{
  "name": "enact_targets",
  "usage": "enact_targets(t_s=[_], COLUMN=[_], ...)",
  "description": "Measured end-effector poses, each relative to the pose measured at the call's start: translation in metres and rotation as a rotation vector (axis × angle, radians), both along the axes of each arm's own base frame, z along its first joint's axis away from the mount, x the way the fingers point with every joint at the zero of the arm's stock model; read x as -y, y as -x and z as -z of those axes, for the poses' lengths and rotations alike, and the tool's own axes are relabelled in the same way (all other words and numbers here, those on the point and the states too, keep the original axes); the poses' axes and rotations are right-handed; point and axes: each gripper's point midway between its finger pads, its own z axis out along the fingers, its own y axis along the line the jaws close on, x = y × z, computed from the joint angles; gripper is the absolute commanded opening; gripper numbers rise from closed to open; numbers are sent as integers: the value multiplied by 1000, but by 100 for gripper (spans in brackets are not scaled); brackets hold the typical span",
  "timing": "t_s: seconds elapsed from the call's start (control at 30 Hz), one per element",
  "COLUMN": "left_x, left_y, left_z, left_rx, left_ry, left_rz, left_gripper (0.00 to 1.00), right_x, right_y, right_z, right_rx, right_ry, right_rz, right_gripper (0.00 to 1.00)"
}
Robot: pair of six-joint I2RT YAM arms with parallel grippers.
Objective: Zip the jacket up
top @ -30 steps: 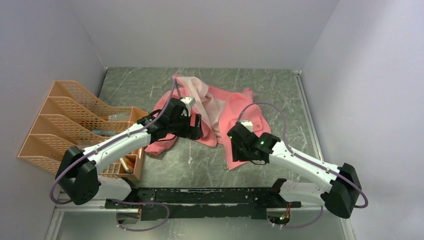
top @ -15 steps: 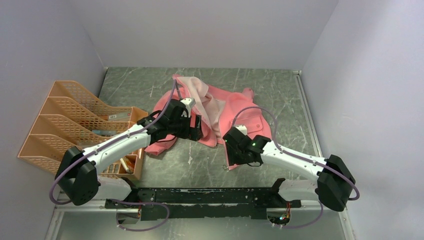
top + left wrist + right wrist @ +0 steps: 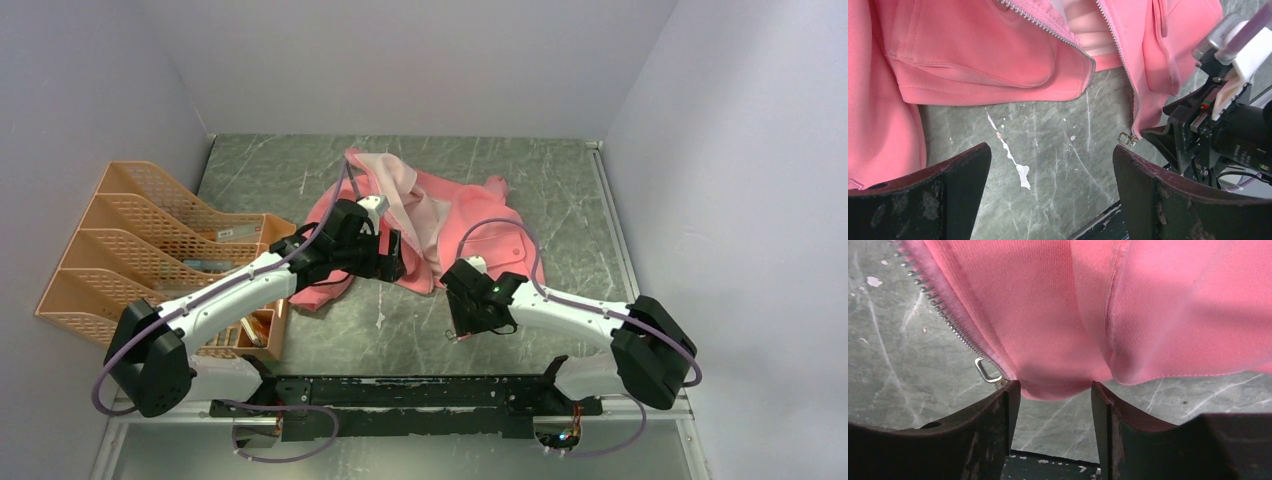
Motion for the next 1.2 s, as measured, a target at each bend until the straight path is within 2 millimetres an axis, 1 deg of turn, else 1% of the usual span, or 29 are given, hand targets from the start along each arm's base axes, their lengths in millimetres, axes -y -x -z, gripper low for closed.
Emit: enact_targets(t_s=[0.3,0.5,0.6,0.67,0.8,0.9,0.93,1.2], left_x=[1,1,1,1,1,0,-1,-2], left_y=[1,2,2,2,3,4,5,9], left_z=[-1,-1,-1,-1,0,3,4,9], left_rx=[-2,-4,-5,-5,-10,-15,-18,-24], left_ry=[6,7,7,8,9,8,8,29], left_rz=[6,9,9,8,4,0,-1,-16], left_gripper=[96,96,96,96,96,96,96,97], right_x=[0,-3,-5,-6,-14,-19,-21,-23], right_y=[0,-1,-1,0,1,2,2,4], right_z=[13,15,16,17,18,18,18,15], right_rx=[-16,-20,-27,-31,-43,-45,-45,-27], right_ry=[23,18,19,19,13,0,-5,-46], right_rz=[-8,-15,-20,-27,-48,-62,-66,-59], right_gripper=[56,52,47,40,23,1,0,0])
